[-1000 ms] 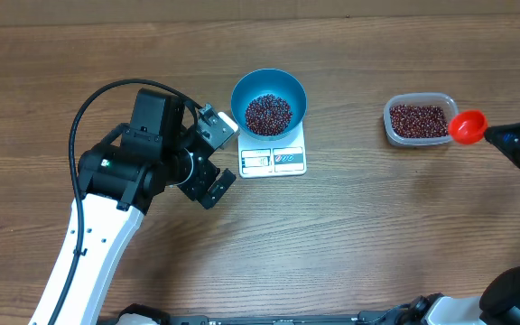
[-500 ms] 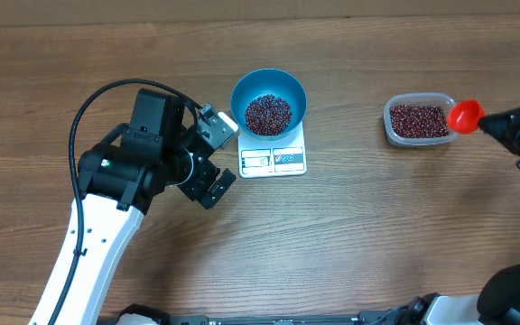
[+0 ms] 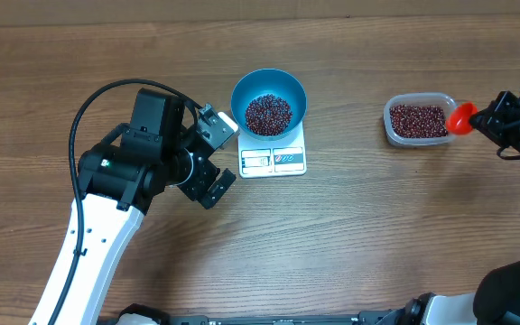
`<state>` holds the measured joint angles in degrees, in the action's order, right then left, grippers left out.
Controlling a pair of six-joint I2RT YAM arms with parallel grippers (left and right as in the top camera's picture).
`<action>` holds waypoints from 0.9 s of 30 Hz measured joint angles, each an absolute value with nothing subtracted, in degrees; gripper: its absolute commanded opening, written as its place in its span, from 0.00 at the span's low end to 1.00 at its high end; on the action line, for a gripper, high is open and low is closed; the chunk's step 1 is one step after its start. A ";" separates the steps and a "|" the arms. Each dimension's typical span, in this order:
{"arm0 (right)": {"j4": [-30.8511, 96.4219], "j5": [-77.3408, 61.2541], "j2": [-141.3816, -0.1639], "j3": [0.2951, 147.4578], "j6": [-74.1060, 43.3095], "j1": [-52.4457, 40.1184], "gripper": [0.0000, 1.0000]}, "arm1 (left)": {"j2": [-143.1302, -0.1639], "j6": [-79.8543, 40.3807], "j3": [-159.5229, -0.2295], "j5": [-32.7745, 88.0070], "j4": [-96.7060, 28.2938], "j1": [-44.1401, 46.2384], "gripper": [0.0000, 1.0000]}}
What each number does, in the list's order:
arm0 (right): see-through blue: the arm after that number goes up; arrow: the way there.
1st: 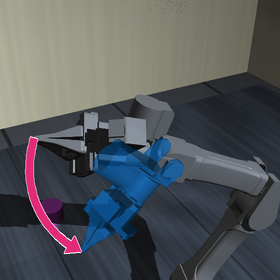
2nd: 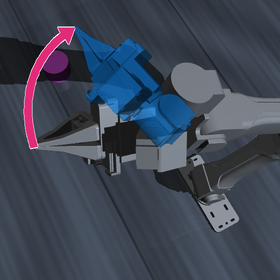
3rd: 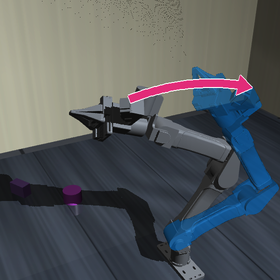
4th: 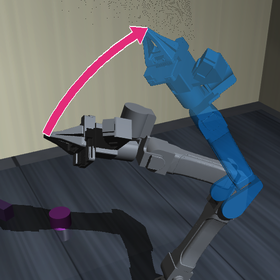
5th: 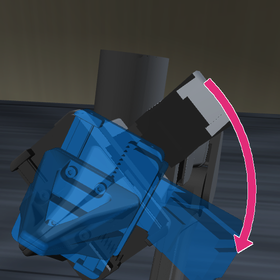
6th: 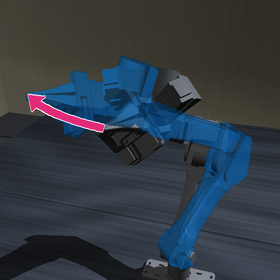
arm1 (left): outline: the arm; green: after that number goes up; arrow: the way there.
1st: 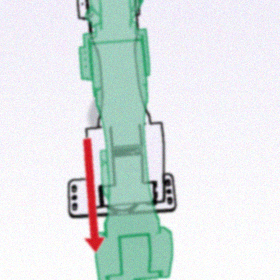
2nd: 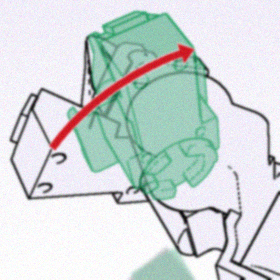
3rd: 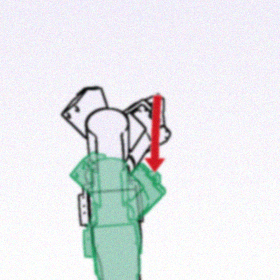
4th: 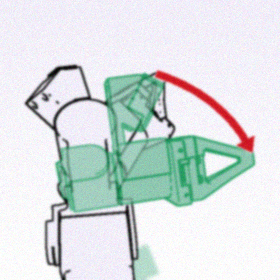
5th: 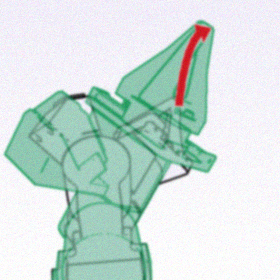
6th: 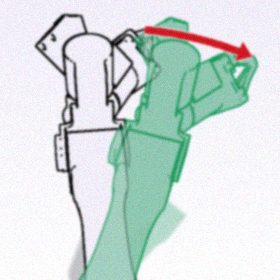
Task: Scoop item into bowl and weigh 150g on scale
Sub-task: 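Move the red scoop with the right gripper over the bean tub, then lower the red scoop into the beans in the tub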
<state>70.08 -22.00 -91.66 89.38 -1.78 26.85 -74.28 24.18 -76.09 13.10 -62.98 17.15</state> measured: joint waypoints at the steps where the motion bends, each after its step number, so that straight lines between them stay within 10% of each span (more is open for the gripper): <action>1: 70.15 -20.38 -91.66 89.38 -2.13 26.68 0.04 | -74.28 24.18 -76.09 13.10 -62.96 17.15 1.00; 27: 62.33 -18.74 -95.81 89.38 6.83 19.09 0.04 | -74.28 24.18 -76.09 13.08 -62.96 17.15 1.00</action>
